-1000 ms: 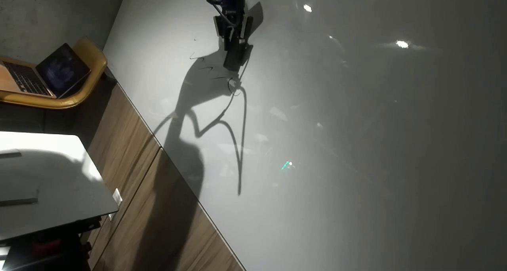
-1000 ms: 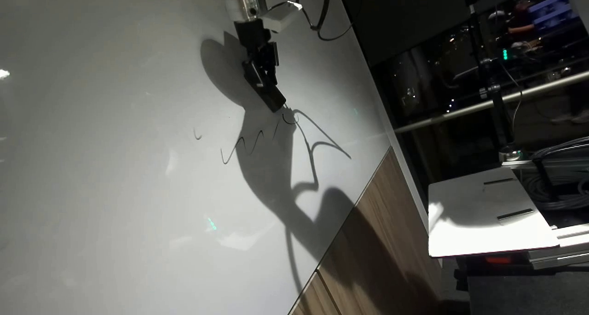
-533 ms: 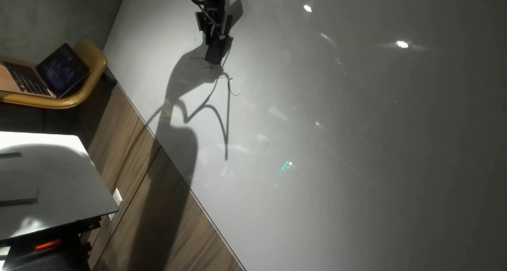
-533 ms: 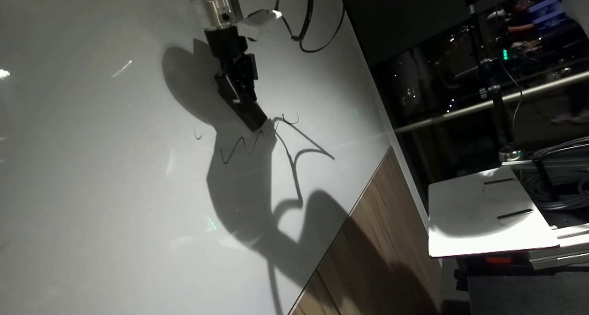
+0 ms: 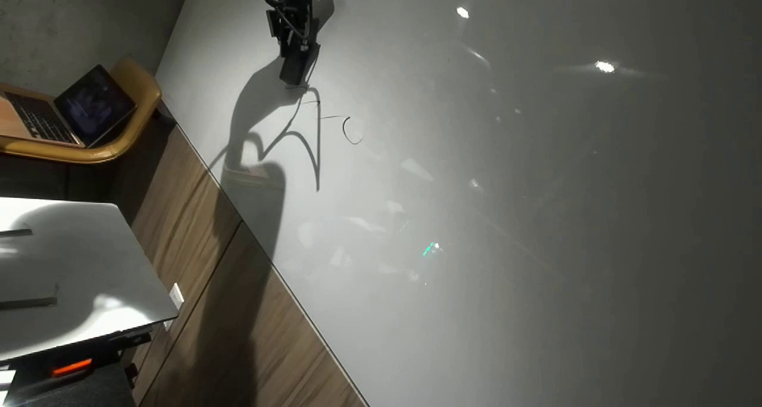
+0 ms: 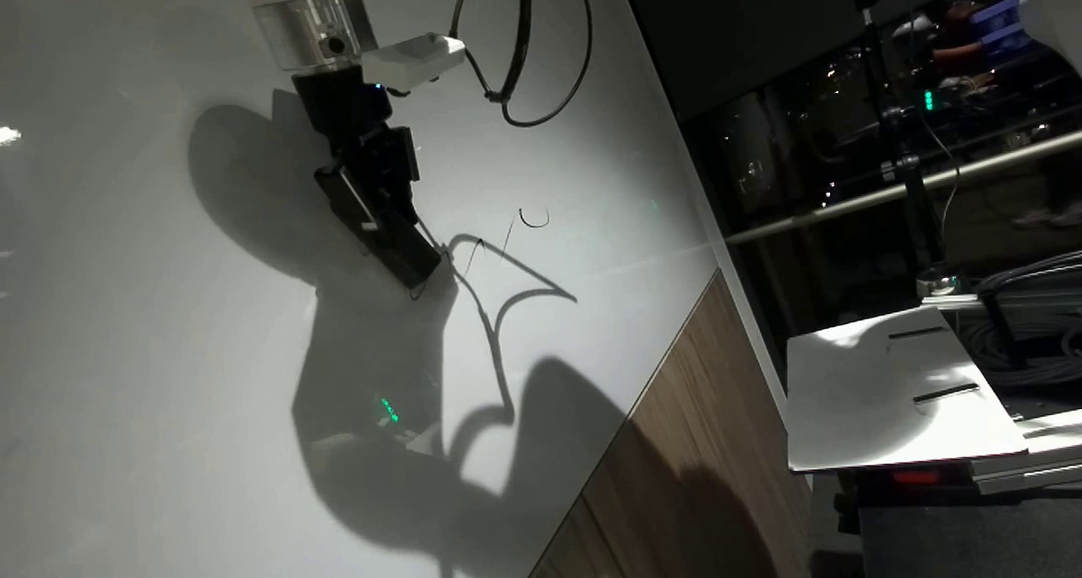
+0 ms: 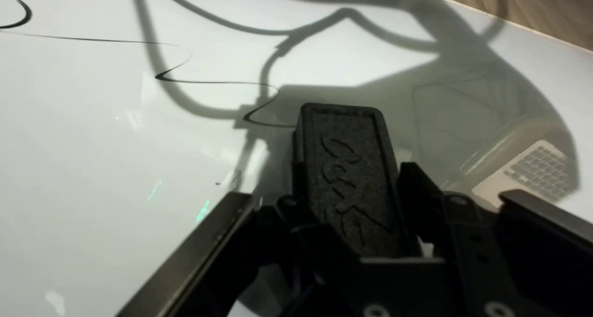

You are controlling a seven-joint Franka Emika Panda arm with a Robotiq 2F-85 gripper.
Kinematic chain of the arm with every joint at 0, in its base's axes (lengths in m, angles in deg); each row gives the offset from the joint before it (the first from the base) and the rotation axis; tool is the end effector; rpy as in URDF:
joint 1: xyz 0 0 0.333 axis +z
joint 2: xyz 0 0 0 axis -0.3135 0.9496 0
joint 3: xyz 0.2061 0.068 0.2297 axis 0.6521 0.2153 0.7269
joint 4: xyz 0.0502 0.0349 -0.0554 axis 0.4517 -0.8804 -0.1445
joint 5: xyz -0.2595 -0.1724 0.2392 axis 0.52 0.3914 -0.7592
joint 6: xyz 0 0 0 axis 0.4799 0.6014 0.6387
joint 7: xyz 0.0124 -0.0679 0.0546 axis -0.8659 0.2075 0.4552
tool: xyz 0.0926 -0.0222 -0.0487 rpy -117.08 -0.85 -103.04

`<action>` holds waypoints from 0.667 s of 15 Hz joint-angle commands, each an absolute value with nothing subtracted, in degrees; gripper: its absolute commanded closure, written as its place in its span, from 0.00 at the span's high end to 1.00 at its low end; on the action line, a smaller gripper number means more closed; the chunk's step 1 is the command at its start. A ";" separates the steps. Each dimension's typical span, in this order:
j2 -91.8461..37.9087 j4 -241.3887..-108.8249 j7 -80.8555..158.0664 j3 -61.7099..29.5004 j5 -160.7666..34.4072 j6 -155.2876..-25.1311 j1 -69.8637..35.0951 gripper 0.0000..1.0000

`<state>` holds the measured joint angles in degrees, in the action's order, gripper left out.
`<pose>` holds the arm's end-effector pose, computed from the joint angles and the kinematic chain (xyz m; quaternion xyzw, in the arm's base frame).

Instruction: Use the eraser to clean the whiteboard.

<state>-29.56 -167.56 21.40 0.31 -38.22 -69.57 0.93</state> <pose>0.5858 0.3078 0.5721 0.9587 0.1437 0.2110 0.1254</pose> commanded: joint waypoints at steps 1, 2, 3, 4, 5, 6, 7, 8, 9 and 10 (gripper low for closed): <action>-20.00 -155.08 22.96 -0.55 -37.00 -71.58 3.31 0.27; -19.02 -153.94 22.90 -0.64 -37.15 -70.90 3.99 0.27; -18.21 -152.92 22.99 -0.80 -37.33 -70.34 4.54 0.27; -17.54 -152.31 23.07 -0.99 -37.58 -70.03 4.97 0.27; -17.11 -152.40 23.11 -1.23 -37.88 -70.02 5.15 0.27; -16.90 -152.76 23.22 -1.49 -38.18 -70.07 5.20 0.27; -17.03 -153.80 23.29 -1.79 -38.36 -70.48 5.01 0.27; -17.53 -155.34 23.22 -0.79 -38.04 -70.90 3.51 0.27; -18.20 -156.57 23.39 -1.10 -38.29 -71.18 2.82 0.27; -18.71 -157.40 23.46 -1.27 -38.54 -71.39 2.29 0.27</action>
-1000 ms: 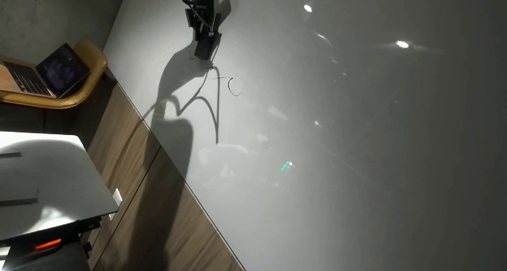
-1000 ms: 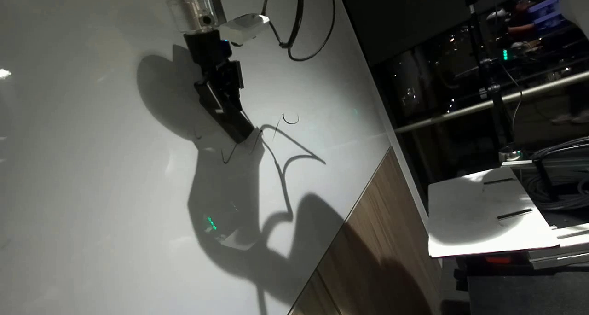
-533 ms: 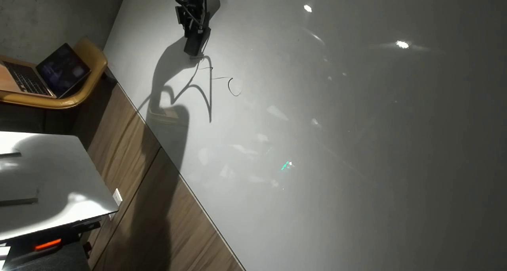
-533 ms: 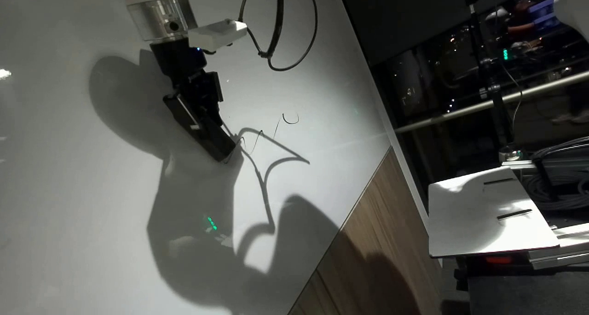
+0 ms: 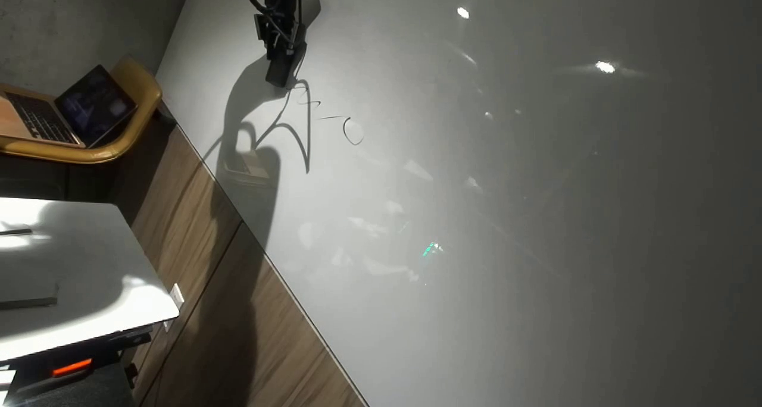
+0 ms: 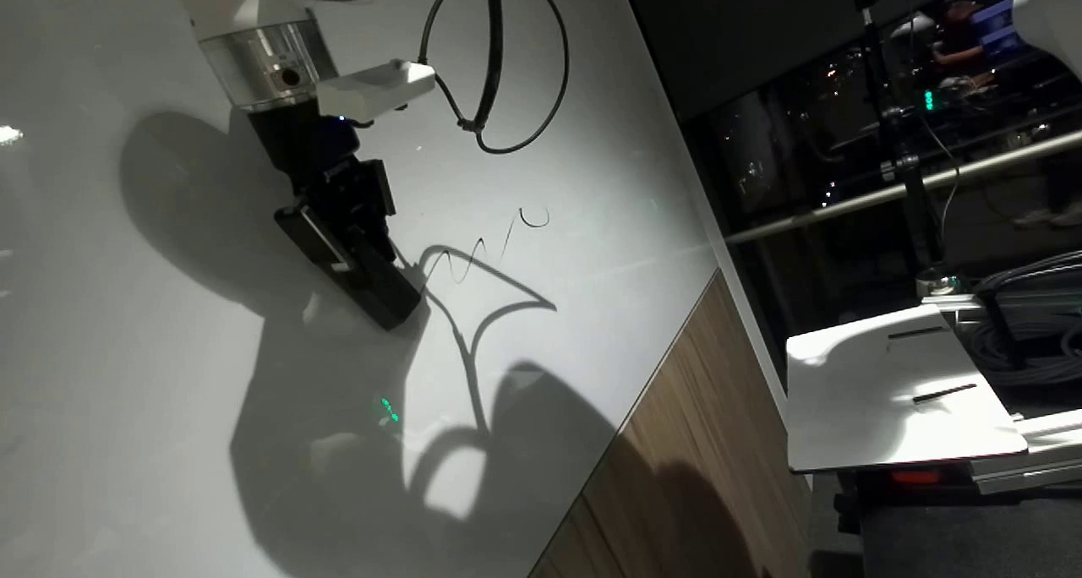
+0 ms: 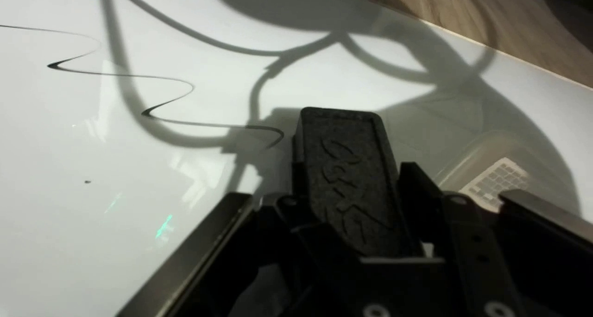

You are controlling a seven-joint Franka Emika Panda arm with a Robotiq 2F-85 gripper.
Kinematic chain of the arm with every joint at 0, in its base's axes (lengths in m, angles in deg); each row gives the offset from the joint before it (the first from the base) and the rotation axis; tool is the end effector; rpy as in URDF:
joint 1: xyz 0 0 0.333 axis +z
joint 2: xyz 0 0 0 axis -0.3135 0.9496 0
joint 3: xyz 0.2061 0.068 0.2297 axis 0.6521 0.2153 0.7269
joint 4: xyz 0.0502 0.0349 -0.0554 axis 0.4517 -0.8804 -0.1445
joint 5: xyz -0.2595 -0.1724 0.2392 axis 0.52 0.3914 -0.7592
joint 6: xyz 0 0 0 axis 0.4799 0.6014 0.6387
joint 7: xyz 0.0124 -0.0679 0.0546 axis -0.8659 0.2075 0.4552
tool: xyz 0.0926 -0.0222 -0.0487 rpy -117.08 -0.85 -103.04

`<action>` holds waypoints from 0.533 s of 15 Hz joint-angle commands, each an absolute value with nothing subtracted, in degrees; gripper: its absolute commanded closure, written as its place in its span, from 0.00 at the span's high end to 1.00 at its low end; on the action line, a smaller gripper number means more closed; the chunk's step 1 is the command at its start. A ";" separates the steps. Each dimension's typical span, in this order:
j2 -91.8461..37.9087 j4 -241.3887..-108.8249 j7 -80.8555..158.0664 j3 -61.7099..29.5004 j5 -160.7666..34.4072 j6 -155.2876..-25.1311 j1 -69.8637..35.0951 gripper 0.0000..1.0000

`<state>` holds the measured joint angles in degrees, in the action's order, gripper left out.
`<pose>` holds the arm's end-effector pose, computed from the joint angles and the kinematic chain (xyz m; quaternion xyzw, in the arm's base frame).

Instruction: Use the eraser to clean the whiteboard.

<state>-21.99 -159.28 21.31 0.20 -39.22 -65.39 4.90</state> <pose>0.5961 0.3531 0.5482 0.9634 0.1593 0.1818 0.1156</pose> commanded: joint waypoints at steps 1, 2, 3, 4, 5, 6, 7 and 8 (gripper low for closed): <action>-19.70 -158.59 23.67 -1.56 -38.75 -71.53 1.62 0.27; -20.44 -159.67 23.84 -1.82 -38.70 -71.66 1.14 0.27; -21.54 -160.98 24.16 -2.08 -38.96 -71.70 0.40 0.27; -22.85 -162.61 24.29 -2.34 -39.23 -71.89 -0.49 0.27; -24.23 -164.39 24.28 -2.56 -39.43 -72.03 -1.37 0.27; -25.87 -166.63 23.80 -2.77 -39.57 -72.22 -2.10 0.27; -27.18 -168.71 23.55 -3.03 -39.49 -72.60 -2.92 0.27; -29.01 -171.47 23.15 -3.42 -39.12 -73.37 -3.70 0.27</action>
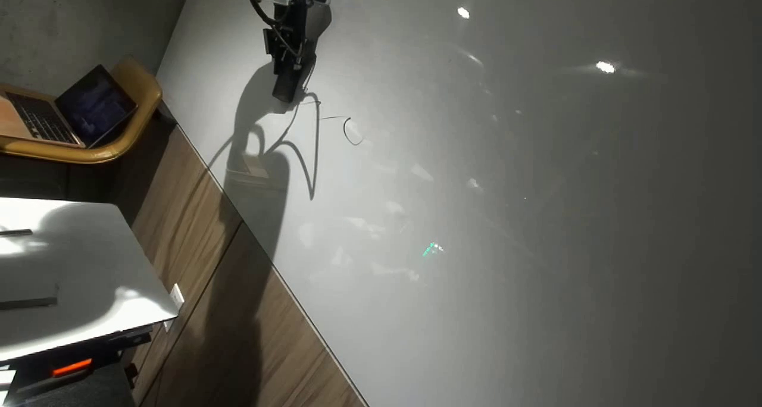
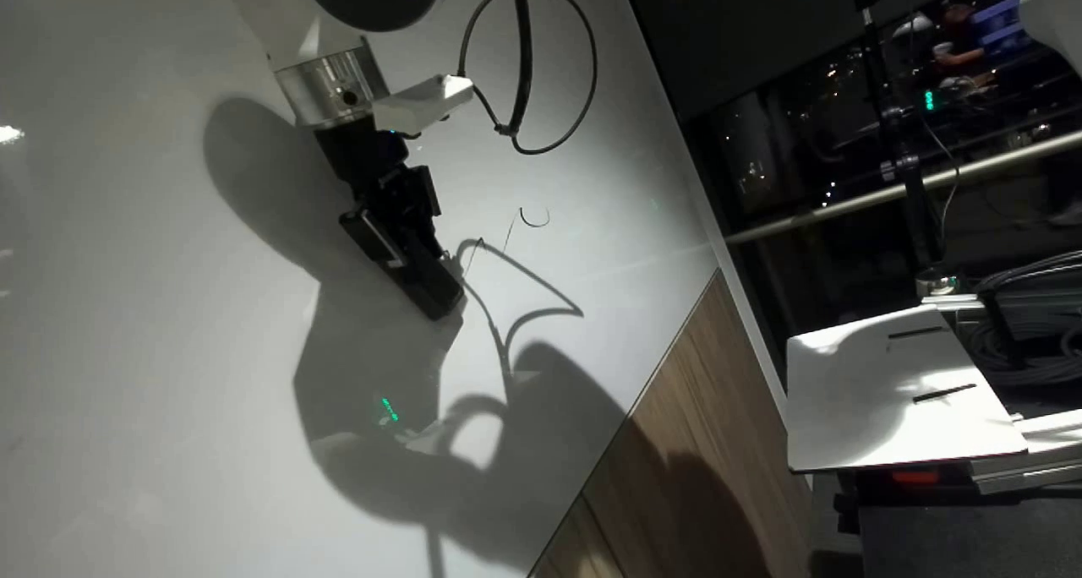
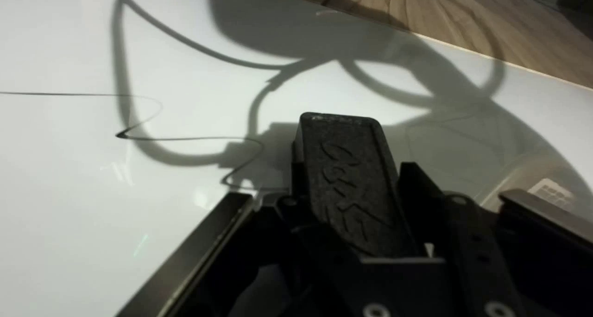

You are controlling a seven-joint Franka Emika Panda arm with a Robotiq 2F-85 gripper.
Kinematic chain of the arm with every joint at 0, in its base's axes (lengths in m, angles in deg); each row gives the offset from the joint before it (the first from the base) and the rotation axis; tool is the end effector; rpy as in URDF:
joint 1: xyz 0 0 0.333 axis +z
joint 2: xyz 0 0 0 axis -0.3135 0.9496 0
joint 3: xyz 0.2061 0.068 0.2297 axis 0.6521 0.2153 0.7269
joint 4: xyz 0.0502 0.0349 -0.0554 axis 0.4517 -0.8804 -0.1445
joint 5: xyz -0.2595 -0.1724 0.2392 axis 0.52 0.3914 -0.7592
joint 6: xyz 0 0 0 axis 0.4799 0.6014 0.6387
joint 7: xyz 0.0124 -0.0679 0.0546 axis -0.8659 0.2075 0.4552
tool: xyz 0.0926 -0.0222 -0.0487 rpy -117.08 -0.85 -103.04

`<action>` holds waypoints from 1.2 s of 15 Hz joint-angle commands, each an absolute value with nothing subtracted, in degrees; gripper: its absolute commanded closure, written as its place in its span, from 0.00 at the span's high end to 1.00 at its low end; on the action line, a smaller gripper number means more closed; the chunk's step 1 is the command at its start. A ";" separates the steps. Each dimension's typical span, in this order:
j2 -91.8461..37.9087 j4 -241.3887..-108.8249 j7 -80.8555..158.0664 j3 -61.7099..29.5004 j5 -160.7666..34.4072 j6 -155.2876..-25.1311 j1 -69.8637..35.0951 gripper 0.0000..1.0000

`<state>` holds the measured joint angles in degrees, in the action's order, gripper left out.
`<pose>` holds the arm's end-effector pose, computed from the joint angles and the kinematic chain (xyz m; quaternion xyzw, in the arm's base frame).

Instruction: Use the eraser to clean the whiteboard.

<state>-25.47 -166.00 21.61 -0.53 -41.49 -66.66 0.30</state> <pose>0.6054 0.2975 0.5316 0.9728 0.1246 0.1547 0.1195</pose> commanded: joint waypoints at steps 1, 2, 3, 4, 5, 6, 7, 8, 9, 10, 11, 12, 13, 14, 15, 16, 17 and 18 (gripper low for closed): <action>-30.41 -173.39 23.15 -4.98 -39.30 -74.06 -3.58 0.27; -32.26 -175.80 22.83 -5.52 -39.14 -74.77 -4.47 0.27; -33.69 -177.87 22.80 -6.29 -38.92 -75.78 -5.29 0.27; -35.08 -179.71 22.79 -7.02 -38.71 -76.63 -6.18 0.27; -36.55 -181.52 22.80 -7.75 -38.48 -77.52 -7.17 0.27; -37.86 -183.25 22.96 -8.50 -38.29 -78.54 -8.29 0.27; -39.09 -184.72 23.21 -9.26 -38.06 -79.50 -9.49 0.27; -40.24 -185.95 23.69 -10.02 -37.91 -80.42 -10.77 0.27; -41.23 -186.92 24.36 -10.83 -37.94 -81.31 -12.14 0.27; -42.12 -187.75 25.22 -11.70 -38.12 -82.35 -13.59 0.27; -42.81 -188.36 26.00 -12.50 -38.30 -83.30 -14.97 0.27; -43.29 -188.98 26.53 -13.15 -38.38 -84.37 -16.17 0.27; -43.72 -189.49 27.08 -13.75 -38.72 -85.19 -17.30 0.27; -44.03 -190.00 27.17 -14.13 -38.83 -86.08 -18.17 0.27; -44.24 -190.63 27.14 -14.41 -39.01 -87.11 -18.92 0.27; -44.47 -191.25 26.73 -14.39 -39.38 -87.92 -19.29 0.27; -44.76 -192.27 25.95 -14.02 -39.55 -88.74 -19.32 0.27; -44.98 -193.15 25.46 -13.60 -40.01 -89.54 -19.19 0.27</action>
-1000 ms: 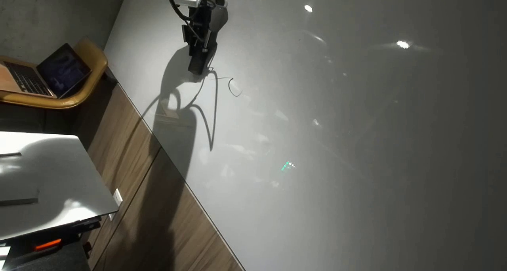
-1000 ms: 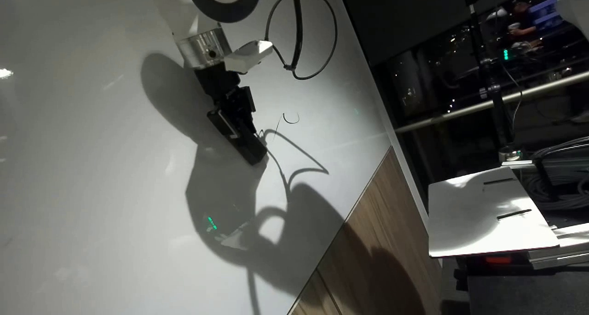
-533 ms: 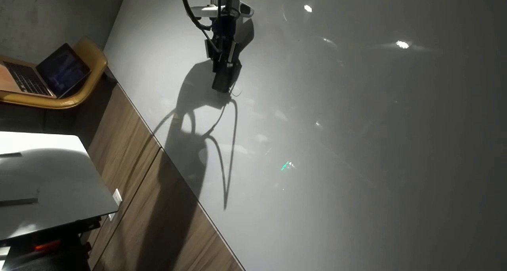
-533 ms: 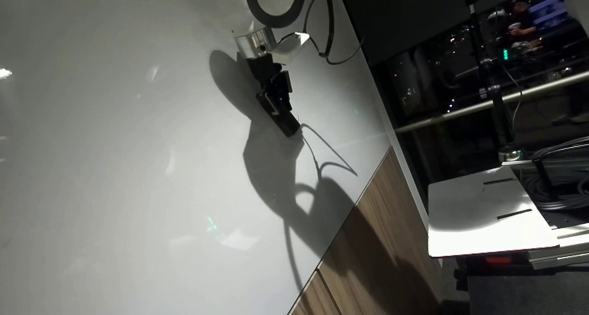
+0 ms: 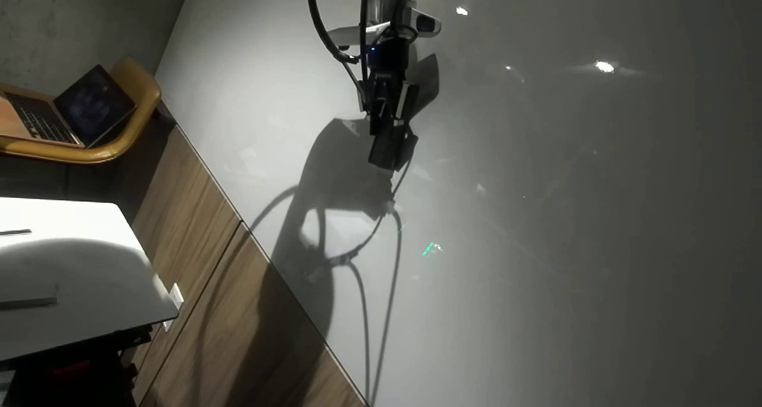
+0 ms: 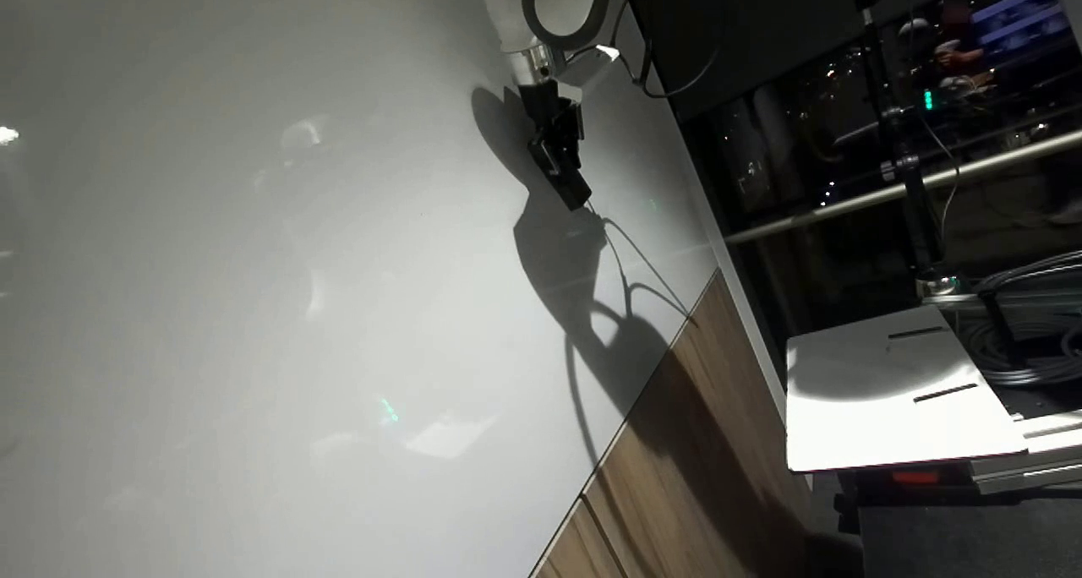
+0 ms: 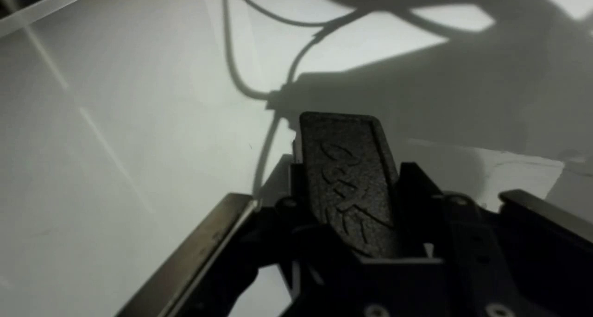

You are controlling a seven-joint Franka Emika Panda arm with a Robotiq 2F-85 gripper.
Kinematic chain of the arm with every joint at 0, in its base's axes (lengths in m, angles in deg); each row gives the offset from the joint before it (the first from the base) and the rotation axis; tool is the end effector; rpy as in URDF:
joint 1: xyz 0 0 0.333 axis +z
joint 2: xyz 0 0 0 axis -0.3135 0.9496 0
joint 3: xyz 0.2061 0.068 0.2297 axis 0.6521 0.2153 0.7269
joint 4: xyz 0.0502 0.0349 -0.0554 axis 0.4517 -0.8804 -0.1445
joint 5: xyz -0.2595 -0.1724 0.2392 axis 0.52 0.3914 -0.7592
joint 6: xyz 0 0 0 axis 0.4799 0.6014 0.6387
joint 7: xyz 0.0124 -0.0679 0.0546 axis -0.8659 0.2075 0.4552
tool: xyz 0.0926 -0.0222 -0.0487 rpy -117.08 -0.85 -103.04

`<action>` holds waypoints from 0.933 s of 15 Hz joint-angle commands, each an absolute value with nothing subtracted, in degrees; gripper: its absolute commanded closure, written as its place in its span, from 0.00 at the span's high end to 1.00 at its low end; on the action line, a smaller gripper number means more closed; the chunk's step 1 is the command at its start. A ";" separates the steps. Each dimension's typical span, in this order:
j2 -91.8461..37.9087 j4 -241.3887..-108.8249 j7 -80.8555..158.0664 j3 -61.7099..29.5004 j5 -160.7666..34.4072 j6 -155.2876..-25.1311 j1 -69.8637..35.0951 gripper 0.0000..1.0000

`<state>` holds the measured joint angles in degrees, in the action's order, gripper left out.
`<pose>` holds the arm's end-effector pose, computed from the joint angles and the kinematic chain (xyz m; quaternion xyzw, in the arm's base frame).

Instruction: Use the eraser to clean the whiteboard.

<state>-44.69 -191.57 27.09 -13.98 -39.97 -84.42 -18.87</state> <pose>0.5867 -0.0375 0.5479 0.9623 -0.0489 0.2014 0.1761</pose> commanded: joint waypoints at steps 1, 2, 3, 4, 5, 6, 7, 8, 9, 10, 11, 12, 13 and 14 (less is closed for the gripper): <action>-45.19 -194.16 24.42 -12.97 -39.81 -90.33 -18.69 0.27; -45.20 -194.73 23.89 -12.56 -39.86 -90.92 -18.41 0.27; -44.84 -195.04 23.23 -11.98 -40.03 -91.59 -18.03 0.27; -44.45 -195.10 22.67 -11.37 -40.11 -92.01 -17.66 0.27; -43.50 -194.54 22.06 -10.53 -39.82 -92.31 -17.04 0.27; -42.42 -193.57 21.79 -9.69 -39.54 -92.08 -16.39 0.27; -41.48 -192.44 21.61 -8.88 -39.32 -91.54 -15.70 0.27; -40.20 -190.90 21.47 -7.98 -38.76 -91.03 -14.92 0.27; -39.23 -189.55 21.50 -7.26 -38.30 -90.38 -14.17 0.27; -38.29 -188.10 21.45 -6.50 -37.73 -89.61 -13.37 0.27; -37.69 -187.00 21.45 -5.90 -37.24 -88.68 -12.54 0.27; -37.19 -185.94 21.47 -5.23 -36.65 -87.67 -11.63 0.27; -36.72 -185.02 21.60 -4.70 -36.40 -86.59 -10.79 0.27; -36.24 -184.23 21.51 -4.15 -35.97 -85.78 -9.88 0.27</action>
<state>-41.51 -192.05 22.26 -5.73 -37.87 -84.89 -12.25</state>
